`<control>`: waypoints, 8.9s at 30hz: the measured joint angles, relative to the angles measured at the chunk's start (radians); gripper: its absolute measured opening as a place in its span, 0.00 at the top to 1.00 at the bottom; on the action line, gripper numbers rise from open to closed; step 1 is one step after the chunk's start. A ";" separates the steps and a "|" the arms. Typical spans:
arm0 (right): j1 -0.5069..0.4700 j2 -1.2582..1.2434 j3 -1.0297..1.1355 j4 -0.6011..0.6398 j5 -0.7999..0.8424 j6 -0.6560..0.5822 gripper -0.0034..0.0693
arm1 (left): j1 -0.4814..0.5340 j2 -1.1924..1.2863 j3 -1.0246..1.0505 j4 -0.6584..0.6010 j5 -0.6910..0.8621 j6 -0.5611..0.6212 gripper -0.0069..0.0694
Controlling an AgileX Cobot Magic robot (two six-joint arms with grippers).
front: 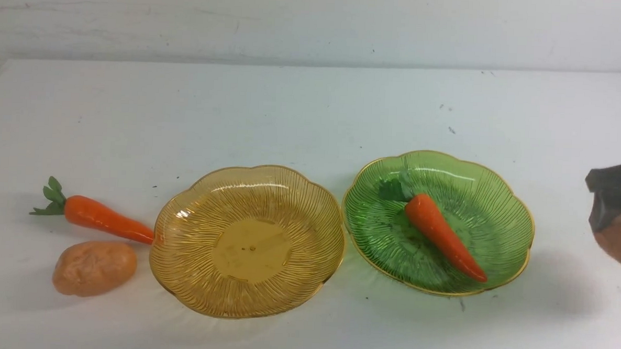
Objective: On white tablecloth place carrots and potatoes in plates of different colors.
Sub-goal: 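Pick up the potato from the right side of the table and place it in a plate with the right gripper, then put the potatoes from the left side into the left plate with the left gripper, then pick up the carrot from the table and place it on the green plate with the left gripper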
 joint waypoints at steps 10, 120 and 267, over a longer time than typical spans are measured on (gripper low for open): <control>0.180 -0.132 -0.003 0.600 -0.034 -0.243 0.18 | 0.000 0.000 0.000 0.000 0.000 0.000 0.91; 0.465 -1.066 0.565 -0.056 -0.239 -0.051 0.97 | -0.011 1.671 -0.979 0.068 0.280 0.451 0.08; 0.465 -1.224 0.511 -0.117 -0.074 0.018 0.97 | -0.550 2.315 -2.131 -0.370 0.475 -0.120 0.13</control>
